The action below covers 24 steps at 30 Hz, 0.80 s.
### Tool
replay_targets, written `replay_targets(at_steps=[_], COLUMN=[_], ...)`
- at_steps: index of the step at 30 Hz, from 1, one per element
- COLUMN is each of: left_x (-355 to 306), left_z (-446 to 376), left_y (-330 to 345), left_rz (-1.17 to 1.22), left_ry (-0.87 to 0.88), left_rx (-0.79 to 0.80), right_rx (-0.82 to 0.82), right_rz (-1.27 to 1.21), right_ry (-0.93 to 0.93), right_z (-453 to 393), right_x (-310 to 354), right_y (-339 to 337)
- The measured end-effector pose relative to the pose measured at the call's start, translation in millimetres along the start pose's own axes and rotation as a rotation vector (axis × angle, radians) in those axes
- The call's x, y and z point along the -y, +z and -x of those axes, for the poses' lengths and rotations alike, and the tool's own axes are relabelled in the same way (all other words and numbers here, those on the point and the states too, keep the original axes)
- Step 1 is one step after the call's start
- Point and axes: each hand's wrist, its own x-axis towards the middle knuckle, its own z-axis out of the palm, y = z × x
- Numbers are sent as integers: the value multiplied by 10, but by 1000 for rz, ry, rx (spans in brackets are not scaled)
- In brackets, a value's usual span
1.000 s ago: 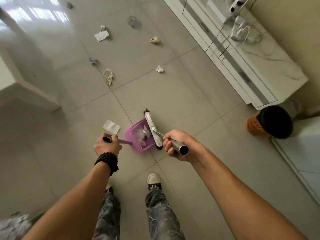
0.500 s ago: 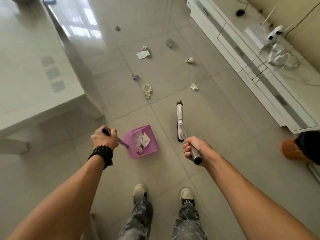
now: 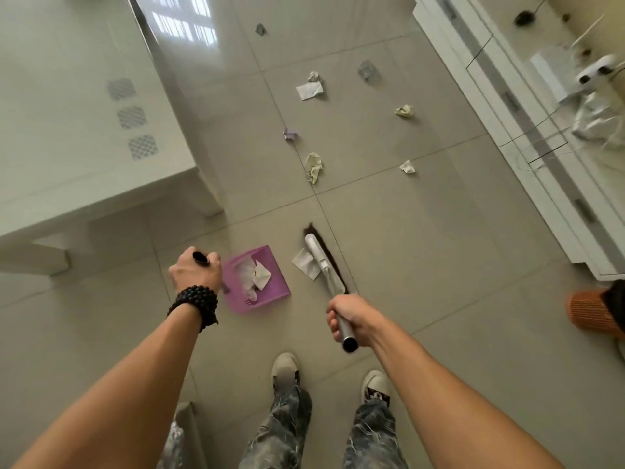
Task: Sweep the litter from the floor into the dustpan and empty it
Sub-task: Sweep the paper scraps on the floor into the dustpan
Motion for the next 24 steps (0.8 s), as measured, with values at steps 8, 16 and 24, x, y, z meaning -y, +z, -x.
replay_targets(at_steps=[8, 16, 24], left_x=[-94, -618, -1541], left_z=[63, -170, -541], left_y=[286, 77, 164], left_rz=[130, 341, 336], left_ry=[-89, -157, -65], left_rx=[81, -28, -53], right_rx=[203, 66, -44], right_rz=[-238, -210, -144], right_ry=[48, -171, -305], right_z=[293, 601, 521], right_x=[423, 1084, 2119], right_y=[118, -150, -636])
